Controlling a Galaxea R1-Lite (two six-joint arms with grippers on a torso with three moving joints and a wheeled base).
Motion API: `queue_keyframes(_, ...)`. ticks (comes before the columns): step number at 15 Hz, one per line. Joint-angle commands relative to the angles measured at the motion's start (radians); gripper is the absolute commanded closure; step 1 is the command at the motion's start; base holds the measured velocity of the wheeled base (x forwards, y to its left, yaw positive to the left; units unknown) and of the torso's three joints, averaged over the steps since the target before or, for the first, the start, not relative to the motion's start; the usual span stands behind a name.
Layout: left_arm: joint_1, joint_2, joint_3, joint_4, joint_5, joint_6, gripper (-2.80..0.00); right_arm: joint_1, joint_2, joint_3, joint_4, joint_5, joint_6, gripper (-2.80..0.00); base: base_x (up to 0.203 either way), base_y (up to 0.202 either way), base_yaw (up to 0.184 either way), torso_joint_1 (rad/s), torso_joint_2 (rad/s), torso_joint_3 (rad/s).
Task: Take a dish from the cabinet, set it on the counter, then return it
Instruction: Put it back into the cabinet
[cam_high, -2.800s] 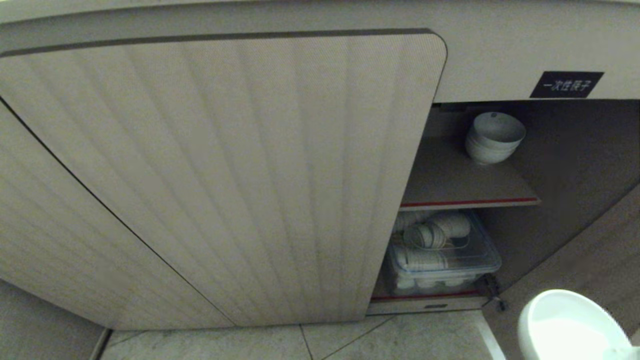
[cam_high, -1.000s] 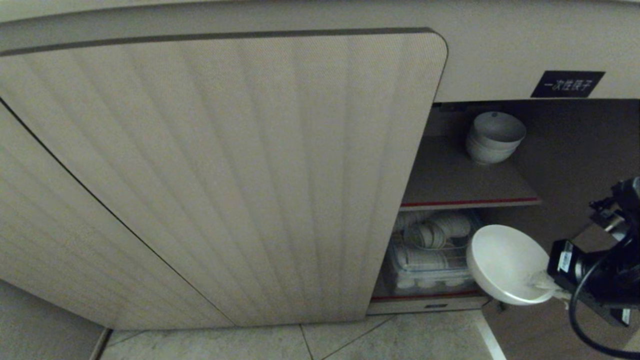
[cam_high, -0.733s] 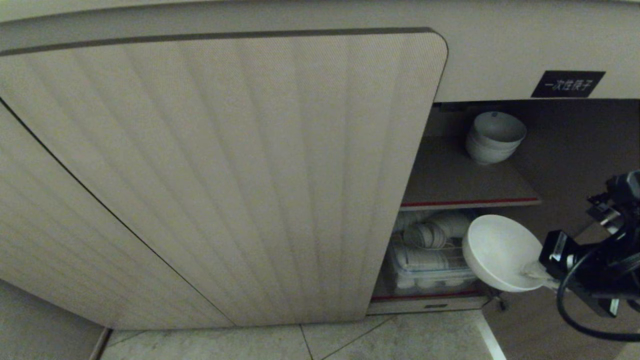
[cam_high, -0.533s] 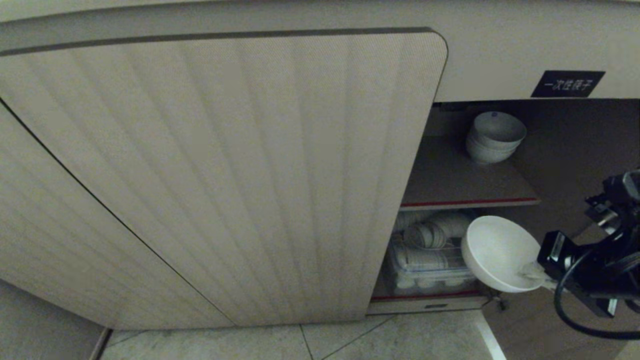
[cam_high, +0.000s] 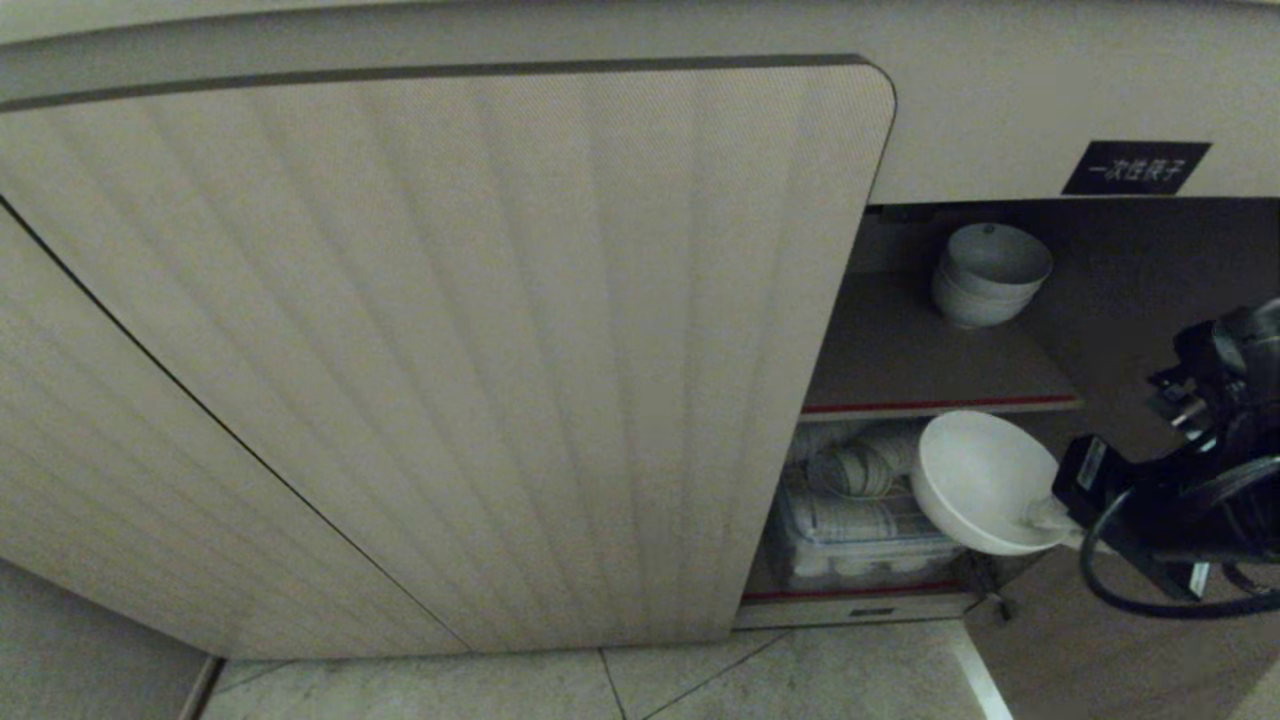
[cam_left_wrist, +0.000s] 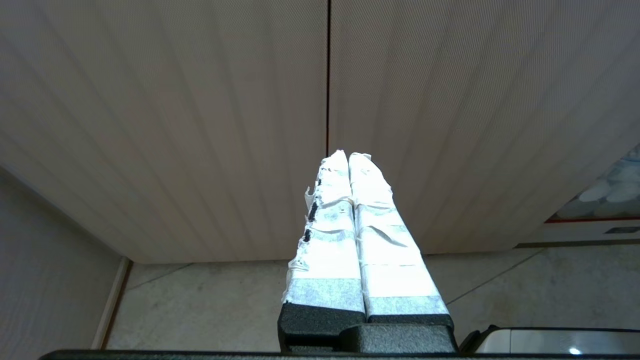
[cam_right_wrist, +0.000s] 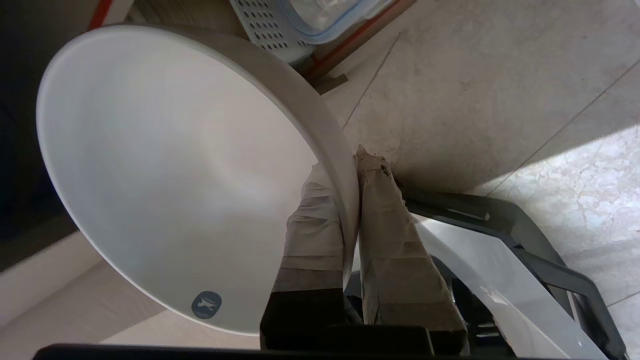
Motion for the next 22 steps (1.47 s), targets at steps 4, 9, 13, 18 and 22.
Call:
queue_keyframes(4, 0.0, 0.0, 0.0, 0.0, 0.0, -0.001, 0.0, -0.001, 0.068, -0.061, 0.0, -0.002, 0.103, 0.0, 0.0, 0.0, 0.0, 0.0, 0.0, 0.0)
queue_keyframes(9, 0.001, 0.0, 0.0, 0.0, 0.0, -0.001, 0.0, -0.007, 0.084, -0.062, -0.026, -0.029, 0.166, 0.0, 0.0, 0.0, 0.0, 0.0, 0.0, 0.0)
queue_keyframes(13, 0.001, 0.0, 0.0, 0.0, 0.0, -0.001, 0.0, -0.007, 0.097, -0.082, -0.051, -0.029, 0.185, 0.0, 0.0, 0.0, 0.0, 0.0, 0.0, 0.0)
queue_keyframes(18, 0.001, 0.0, 0.0, 0.0, 0.0, -0.001, 0.0, -0.008, 0.141, -0.128, -0.039, -0.033, 0.185, 0.0, 0.0, 0.0, 0.0, 0.0, 0.0, 0.0)
queue_keyframes(22, 0.001, 0.0, 0.0, 0.0, 0.0, -0.001, 0.0, -0.008, 0.171, -0.174, 0.015, -0.05, 0.183, 0.0, 0.0, 0.0, 0.0, 0.0, 0.0, 0.0)
